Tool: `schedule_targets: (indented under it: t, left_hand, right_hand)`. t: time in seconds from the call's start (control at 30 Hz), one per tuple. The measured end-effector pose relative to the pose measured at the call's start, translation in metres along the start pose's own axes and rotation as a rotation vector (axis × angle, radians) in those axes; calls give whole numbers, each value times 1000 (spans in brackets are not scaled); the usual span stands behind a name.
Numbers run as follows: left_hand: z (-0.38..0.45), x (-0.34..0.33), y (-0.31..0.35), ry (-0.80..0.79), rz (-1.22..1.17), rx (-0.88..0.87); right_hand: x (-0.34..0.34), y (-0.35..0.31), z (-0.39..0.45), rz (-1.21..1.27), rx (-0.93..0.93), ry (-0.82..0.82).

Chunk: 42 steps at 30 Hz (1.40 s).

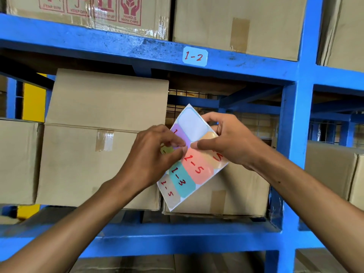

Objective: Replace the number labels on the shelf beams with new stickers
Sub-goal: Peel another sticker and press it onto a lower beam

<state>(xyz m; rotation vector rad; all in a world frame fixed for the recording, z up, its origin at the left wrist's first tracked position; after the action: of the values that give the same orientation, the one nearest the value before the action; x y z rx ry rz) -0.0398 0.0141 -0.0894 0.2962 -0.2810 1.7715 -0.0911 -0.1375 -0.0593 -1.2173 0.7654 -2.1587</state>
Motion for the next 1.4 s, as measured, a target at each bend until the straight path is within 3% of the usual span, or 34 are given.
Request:
schedule_targets:
  t: [0.3, 0.6, 1.0, 1.4]
  left_hand:
    - [-3, -3, 5, 45, -112, 112]
    - [2, -6, 7, 5, -88, 88]
    - [-4, -11, -2, 60, -130, 108]
    - [-1, -10, -5, 47, -156, 74]
  right_hand:
    - [-7, -6, -8, -59, 93, 76]
    - [-11, -12, -15, -180, 214, 126]
    - [-10, -7, -13, -166, 133, 61]
    - [-18, -14, -11, -264, 215, 117]
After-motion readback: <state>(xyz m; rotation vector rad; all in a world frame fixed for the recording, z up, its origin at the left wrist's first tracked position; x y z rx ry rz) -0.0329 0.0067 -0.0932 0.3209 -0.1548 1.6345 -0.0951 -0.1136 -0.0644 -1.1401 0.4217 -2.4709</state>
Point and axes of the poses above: each hand's wrist, its own z-axis towards the middle knuckle, its own x-axis out of the back of the hand, y = z × x, the point moved 5 cm from there along z, towards the middle knuckle, and after that the axes turned 13 degrees about -x, right-handed, at the moved point
